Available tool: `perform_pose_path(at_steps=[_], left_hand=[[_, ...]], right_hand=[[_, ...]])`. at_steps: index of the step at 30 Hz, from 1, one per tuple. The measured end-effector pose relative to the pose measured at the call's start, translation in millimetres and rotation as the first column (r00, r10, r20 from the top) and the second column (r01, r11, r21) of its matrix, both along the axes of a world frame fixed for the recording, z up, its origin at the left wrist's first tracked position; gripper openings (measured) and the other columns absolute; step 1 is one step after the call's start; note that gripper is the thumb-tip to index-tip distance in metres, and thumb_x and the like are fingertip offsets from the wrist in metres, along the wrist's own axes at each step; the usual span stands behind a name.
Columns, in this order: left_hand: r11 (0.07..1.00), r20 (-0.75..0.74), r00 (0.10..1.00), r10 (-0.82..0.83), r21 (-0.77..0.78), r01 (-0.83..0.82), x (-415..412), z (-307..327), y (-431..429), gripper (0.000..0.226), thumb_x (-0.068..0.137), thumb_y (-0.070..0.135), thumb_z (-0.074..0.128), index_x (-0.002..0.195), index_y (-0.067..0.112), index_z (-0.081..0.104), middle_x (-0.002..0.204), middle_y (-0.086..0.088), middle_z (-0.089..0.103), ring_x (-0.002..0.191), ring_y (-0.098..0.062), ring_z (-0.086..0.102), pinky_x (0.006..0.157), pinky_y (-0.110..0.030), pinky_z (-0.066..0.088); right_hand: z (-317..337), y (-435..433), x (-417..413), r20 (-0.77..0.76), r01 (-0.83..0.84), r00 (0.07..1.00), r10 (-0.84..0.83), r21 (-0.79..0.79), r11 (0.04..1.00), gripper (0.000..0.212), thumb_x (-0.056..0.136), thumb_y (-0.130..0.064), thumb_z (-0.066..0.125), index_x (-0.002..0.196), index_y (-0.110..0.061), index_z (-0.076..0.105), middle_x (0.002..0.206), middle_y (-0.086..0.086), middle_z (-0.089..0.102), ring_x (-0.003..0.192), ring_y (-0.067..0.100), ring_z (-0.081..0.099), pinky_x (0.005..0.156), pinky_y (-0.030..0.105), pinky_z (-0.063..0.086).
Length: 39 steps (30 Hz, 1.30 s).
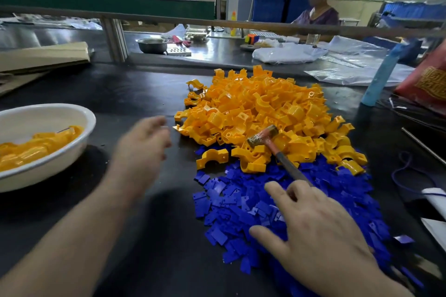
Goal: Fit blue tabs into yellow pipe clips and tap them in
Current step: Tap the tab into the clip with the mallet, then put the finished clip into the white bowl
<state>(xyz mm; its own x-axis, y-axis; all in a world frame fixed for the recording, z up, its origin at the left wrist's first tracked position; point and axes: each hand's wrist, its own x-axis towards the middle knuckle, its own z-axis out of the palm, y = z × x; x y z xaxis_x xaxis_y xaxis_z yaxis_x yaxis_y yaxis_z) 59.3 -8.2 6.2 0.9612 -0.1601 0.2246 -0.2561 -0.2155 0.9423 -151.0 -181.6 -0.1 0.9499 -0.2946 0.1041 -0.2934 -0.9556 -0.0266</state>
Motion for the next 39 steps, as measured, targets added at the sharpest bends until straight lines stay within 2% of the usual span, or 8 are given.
perform_pose_path(at_steps=[2,5,14,20,23,29,34,39], left_hand=[[0.831,0.245,0.948,-0.202,0.555,0.034,-12.6,-22.0,-28.0,0.045,0.1,0.021,0.047,0.144,0.03,0.043,0.141,0.001,0.052,0.123,-0.021,0.051,0.095,-0.036,0.048],[0.559,0.229,0.917,-0.326,0.829,-0.008,-20.2,-33.4,-48.5,0.051,0.099,0.035,0.045,0.148,0.035,0.033,0.149,0.002,0.042,0.131,-0.026,0.043,0.103,-0.046,0.04],[0.76,0.134,0.975,-0.177,0.649,0.049,-33.0,-29.7,-40.8,0.014,0.086,0.032,0.067,0.089,0.029,0.053,0.085,0.01,0.058,0.075,-0.008,0.054,0.062,-0.03,0.047],[0.975,-0.298,0.945,-0.134,0.132,0.179,-42.1,-15.8,-33.6,0.011,0.09,0.025,0.063,0.085,0.017,0.059,0.083,-0.007,0.07,0.073,-0.022,0.066,0.06,-0.036,0.055],[0.968,-0.435,0.864,-0.252,-0.094,0.235,-48.7,-9.9,-34.0,0.006,0.091,0.011,0.062,0.093,0.013,0.057,0.085,-0.011,0.074,0.073,-0.023,0.074,0.055,-0.029,0.058],[0.718,0.076,0.891,-0.448,0.624,0.308,-67.4,-21.4,-30.5,0.048,0.088,0.012,0.055,0.123,0.044,0.051,0.125,0.027,0.044,0.113,0.005,0.042,0.09,-0.015,0.042],[0.464,0.002,0.747,-0.664,0.785,0.41,-80.0,-16.9,-21.4,0.05,0.087,0.016,0.048,0.124,0.049,0.049,0.151,0.031,0.022,0.138,0.002,0.018,0.116,-0.039,0.027],[0.413,0.02,0.698,-0.716,0.818,0.4,-83.7,-17.6,-16.9,0.058,0.074,0.042,0.042,0.132,0.046,0.046,0.15,0.03,0.025,0.136,0.006,0.016,0.108,-0.023,0.022]], right_hand=[[-4.6,5.1,4.2,-0.049,-0.018,0.999,0.017,-0.022,1.0,0.082,0.076,-0.082,0.021,0.141,-0.036,0.005,0.121,-0.004,0.037,0.107,0.016,0.043,0.088,0.033,0.041],[-9.4,6.7,6.4,-0.003,-0.056,0.998,0.056,-0.06,0.997,0.053,0.089,-0.066,0.031,0.132,-0.035,0.029,0.111,-0.003,0.042,0.094,0.017,0.05,0.073,0.031,0.044],[-18.4,-1.2,10.3,0.15,-0.132,0.98,0.127,0.026,0.991,0.027,0.096,-0.051,0.032,0.107,-0.035,0.051,0.094,-0.01,0.049,0.08,0.007,0.052,0.062,0.026,0.047],[-19.4,-9.9,14.7,0.226,-0.123,0.968,0.111,0.042,0.992,0.025,0.094,-0.049,0.033,0.1,-0.037,0.054,0.087,-0.014,0.059,0.083,0.01,0.043,0.079,0.029,0.037],[-16.2,-10.4,14.2,0.264,-0.116,0.961,0.085,0.101,0.988,0.018,0.093,-0.045,0.041,0.102,-0.039,0.055,0.087,-0.016,0.062,0.081,0.008,0.043,0.076,0.026,0.037],[-13.5,-11.2,13.0,0.286,-0.086,0.958,0.023,0.209,0.974,0.018,0.093,-0.033,0.05,0.11,-0.034,0.056,0.092,-0.011,0.06,0.089,0.007,0.049,0.078,0.025,0.045],[-2.1,-15.2,9.4,0.275,-0.088,0.962,0.009,0.276,0.957,0.006,0.094,-0.036,0.048,0.099,-0.039,0.048,0.095,-0.016,0.052,0.084,0.003,0.05,0.072,0.022,0.047],[14.9,-15.9,13.0,0.14,-0.099,0.988,0.062,0.273,0.957,0.006,0.096,-0.043,0.043,0.095,-0.038,0.043,0.079,-0.012,0.051,0.07,0.007,0.052,0.064,0.032,0.049]])
